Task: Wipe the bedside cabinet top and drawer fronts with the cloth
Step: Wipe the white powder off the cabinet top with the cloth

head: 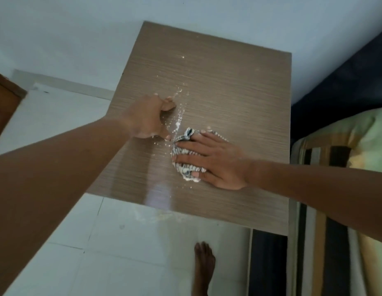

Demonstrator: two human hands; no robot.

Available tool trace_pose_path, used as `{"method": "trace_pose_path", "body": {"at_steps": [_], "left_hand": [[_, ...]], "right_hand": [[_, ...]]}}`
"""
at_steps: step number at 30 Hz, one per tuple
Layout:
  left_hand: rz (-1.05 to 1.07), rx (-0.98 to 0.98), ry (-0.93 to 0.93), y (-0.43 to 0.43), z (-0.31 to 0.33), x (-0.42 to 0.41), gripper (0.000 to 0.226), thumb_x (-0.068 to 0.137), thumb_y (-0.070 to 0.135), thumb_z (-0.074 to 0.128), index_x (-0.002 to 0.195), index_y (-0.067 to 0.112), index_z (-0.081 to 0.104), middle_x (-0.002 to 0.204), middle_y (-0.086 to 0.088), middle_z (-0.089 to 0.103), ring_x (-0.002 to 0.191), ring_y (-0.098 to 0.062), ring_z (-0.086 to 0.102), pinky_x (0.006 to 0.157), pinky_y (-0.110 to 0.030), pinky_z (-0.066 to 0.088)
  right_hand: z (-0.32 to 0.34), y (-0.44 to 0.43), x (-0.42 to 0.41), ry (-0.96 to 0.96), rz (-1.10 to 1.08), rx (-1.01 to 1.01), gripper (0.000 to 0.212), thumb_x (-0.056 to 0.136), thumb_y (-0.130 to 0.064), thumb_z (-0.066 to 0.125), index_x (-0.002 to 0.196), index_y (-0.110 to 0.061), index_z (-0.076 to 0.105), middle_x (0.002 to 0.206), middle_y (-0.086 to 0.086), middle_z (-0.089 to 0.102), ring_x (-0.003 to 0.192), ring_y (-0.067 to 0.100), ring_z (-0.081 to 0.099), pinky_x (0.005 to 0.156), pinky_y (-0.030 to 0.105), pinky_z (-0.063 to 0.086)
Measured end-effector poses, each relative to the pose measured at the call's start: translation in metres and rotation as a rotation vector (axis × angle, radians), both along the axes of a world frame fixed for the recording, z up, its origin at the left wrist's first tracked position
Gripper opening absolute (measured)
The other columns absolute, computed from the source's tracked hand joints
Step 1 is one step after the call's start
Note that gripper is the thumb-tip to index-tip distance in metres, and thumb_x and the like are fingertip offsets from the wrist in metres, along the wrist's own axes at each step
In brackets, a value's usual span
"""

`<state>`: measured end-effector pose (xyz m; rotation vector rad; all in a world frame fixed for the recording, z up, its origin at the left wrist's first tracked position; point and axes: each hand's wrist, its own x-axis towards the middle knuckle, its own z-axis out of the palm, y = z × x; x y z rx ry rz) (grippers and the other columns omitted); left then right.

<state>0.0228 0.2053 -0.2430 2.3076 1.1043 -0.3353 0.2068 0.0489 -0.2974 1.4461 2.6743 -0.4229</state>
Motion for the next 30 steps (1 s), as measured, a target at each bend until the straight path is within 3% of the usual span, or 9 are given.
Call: {"method": "trace_pose_path", "body": {"at_steps": [3, 8, 12, 17, 22, 24, 28, 30], "left_hand": [[0.046, 0.026, -0.030, -0.003, -0.007, -0.013, 0.097, 0.069, 0.039, 0.085, 0.151, 0.021, 0.036, 0.159, 0.004, 0.030, 0.148, -0.023, 0.023, 0.118, -0.036, 0.015], [0.192, 0.059, -0.135, -0.017, -0.016, -0.025, 0.083, 0.072, 0.038, 0.084, 0.144, 0.019, 0.047, 0.150, -0.001, 0.047, 0.140, -0.026, 0.038, 0.113, -0.036, 0.026], [0.222, 0.073, -0.170, -0.026, -0.017, -0.033, 0.079, 0.074, 0.039, 0.083, 0.143, 0.021, 0.049, 0.146, -0.003, 0.051, 0.135, -0.027, 0.046, 0.111, -0.037, 0.032], [0.257, 0.044, -0.164, -0.016, -0.008, -0.037, 0.071, 0.074, 0.035, 0.083, 0.138, 0.022, 0.055, 0.131, -0.004, 0.063, 0.117, -0.027, 0.058, 0.100, -0.037, 0.043], [0.322, 0.034, -0.075, -0.006, -0.005, -0.040, 0.089, 0.066, 0.045, 0.086, 0.143, 0.019, 0.047, 0.148, -0.004, 0.047, 0.138, -0.032, 0.038, 0.111, -0.046, 0.031], [0.354, 0.031, -0.025, 0.000, -0.005, -0.040, 0.101, 0.059, 0.049, 0.088, 0.145, 0.019, 0.044, 0.152, -0.002, 0.042, 0.144, -0.033, 0.027, 0.115, -0.052, 0.027], [0.371, 0.003, 0.049, 0.011, -0.006, -0.034, 0.114, 0.049, 0.049, 0.092, 0.148, 0.025, 0.041, 0.160, 0.001, 0.028, 0.149, -0.034, 0.016, 0.116, -0.057, 0.023], [0.378, 0.008, 0.064, 0.015, -0.008, -0.033, 0.113, 0.047, 0.051, 0.092, 0.146, 0.027, 0.044, 0.158, 0.002, 0.034, 0.147, -0.033, 0.020, 0.115, -0.056, 0.026]], "right_hand": [[-0.004, -0.032, -0.027, 0.010, 0.075, 0.000, 0.054, 0.107, -0.049, 0.031, 0.159, -0.036, 0.024, 0.168, -0.004, 0.018, 0.156, 0.024, 0.011, 0.126, 0.049, 0.010], [-0.017, -0.073, -0.052, 0.148, 0.117, 0.067, 0.048, 0.103, -0.027, 0.047, 0.151, -0.025, 0.047, 0.160, 0.001, 0.038, 0.152, 0.026, 0.027, 0.127, 0.040, 0.016], [-0.008, -0.074, -0.054, 0.272, 0.172, 0.159, 0.044, 0.096, -0.011, 0.053, 0.139, -0.014, 0.060, 0.145, 0.012, 0.055, 0.135, 0.032, 0.050, 0.112, 0.042, 0.045], [0.021, 0.001, -0.023, 0.371, -0.283, 0.255, 0.053, 0.092, -0.010, 0.049, 0.144, -0.018, 0.049, 0.143, 0.022, 0.049, 0.125, 0.036, 0.052, 0.100, 0.044, 0.050], [0.031, 0.093, 0.015, 0.372, -0.524, 0.263, 0.046, 0.097, -0.011, 0.048, 0.143, -0.009, 0.054, 0.144, 0.020, 0.048, 0.127, 0.036, 0.051, 0.107, 0.036, 0.039], [0.029, 0.126, 0.029, 0.367, -0.595, 0.278, 0.047, 0.097, -0.011, 0.049, 0.144, -0.011, 0.052, 0.147, 0.017, 0.046, 0.130, 0.035, 0.049, 0.109, 0.040, 0.041], [0.026, 0.191, 0.059, 0.362, -0.767, 0.283, 0.049, 0.102, -0.021, 0.047, 0.151, -0.015, 0.042, 0.151, 0.014, 0.040, 0.134, 0.031, 0.046, 0.111, 0.038, 0.039], [0.015, 0.217, 0.071, 0.335, -0.831, 0.240, 0.052, 0.104, -0.029, 0.044, 0.153, -0.015, 0.037, 0.155, 0.013, 0.035, 0.140, 0.031, 0.040, 0.115, 0.039, 0.035]]}}
